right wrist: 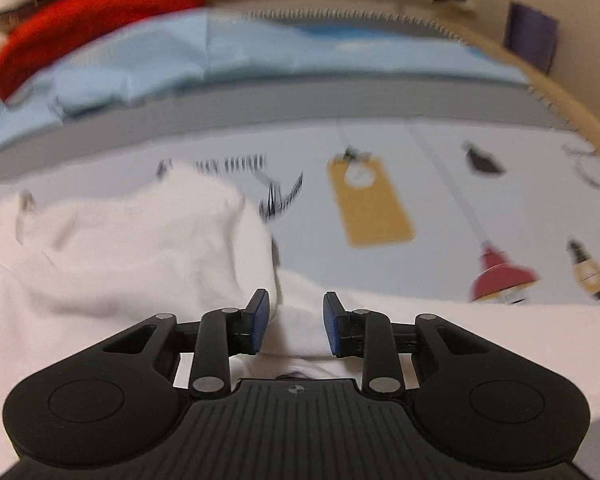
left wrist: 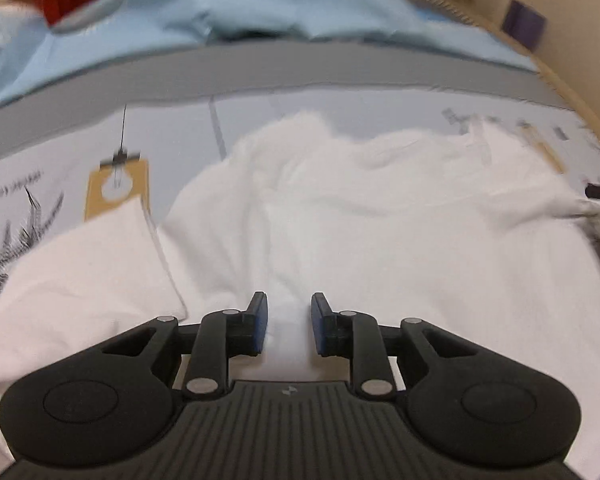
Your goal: Fold small clothes
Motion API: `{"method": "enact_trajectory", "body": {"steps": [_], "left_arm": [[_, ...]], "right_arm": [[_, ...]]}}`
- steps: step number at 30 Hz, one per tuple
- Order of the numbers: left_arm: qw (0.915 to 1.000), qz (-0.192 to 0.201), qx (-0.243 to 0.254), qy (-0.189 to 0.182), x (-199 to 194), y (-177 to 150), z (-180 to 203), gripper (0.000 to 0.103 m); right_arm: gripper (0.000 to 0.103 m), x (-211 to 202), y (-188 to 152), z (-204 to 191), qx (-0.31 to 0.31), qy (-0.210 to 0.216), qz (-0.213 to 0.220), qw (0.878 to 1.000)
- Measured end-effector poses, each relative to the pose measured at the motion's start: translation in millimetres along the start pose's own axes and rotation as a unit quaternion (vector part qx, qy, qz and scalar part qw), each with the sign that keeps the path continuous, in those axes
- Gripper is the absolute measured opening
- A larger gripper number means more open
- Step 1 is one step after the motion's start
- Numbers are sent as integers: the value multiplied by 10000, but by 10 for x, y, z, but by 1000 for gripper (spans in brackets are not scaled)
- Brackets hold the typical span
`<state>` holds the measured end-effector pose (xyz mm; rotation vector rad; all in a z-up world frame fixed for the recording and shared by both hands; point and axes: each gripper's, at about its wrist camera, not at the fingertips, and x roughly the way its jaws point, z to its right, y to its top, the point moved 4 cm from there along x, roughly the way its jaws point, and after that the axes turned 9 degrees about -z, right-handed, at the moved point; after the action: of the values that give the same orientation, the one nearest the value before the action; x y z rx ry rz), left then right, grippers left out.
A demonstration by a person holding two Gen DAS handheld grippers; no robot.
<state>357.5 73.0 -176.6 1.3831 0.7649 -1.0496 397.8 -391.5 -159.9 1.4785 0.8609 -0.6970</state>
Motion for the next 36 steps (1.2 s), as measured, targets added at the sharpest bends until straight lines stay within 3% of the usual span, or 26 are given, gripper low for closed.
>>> {"method": "enact_trajectory", "body": {"steps": [2,5,8,11,16,19,20,22,26,27,29,30,31,33,36], "left_arm": [[9991,392,-55,-118,-350,-84,94,27],[9973,652,-150,-303,-857,-363,230,27],[9963,645,-253,-502,-1238,-777,317,27],[9970,357,-421,-544,-1423,-1245,368,27],[9961,-341,-637,-514,-1388,-2110,485,27],[9901,-817,-936,-658,-1216,-2542,482,30],[9882,-907,-1018,-699,-1170,-2626,487,31],[9861,-987,-1165,-647,-1110,-2761,500,49],[9834,-1143,-1359,-385,-964,-2802,541,50],[9830,-1160,-1378,-350,-937,-2799,539,48],[9832,-1242,-1314,-267,-873,-2773,570,28],[9843,-1281,-1181,-270,-871,-2775,610,7],[9858,-1283,-1038,-303,-894,-2766,651,6],[9894,-1155,-828,-289,-991,-2721,689,5],[9935,-455,-922,-492,-1437,-2573,551,5]], "right_arm": [[33,-368,8,24,12,179,300,9994],[33,-863,-153,27,21,610,305,9977],[33,-1274,-453,-78,-280,892,175,9955],[33,-1575,-834,-148,-474,1079,-114,9930],[33,-1726,-1519,-136,-613,1214,-697,9882],[33,-1716,-1900,-84,-719,1129,-1076,9851],[33,-1704,-2005,-74,-776,1084,-1177,9841],[34,-1654,-2175,-73,-866,953,-1378,9820],[39,-1576,-2337,-141,-875,825,-1578,9801],[39,-1530,-2353,-148,-895,735,-1621,9800],[36,-1477,-2386,-170,-886,524,-1690,9802],[22,-1457,-2375,-163,-837,506,-1720,9802],[7,-1466,-2362,-148,-773,570,-1732,9802],[6,-1564,-2275,-107,-627,782,-1563,9826],[6,-1931,-2030,126,150,1369,-938,9860]]}}
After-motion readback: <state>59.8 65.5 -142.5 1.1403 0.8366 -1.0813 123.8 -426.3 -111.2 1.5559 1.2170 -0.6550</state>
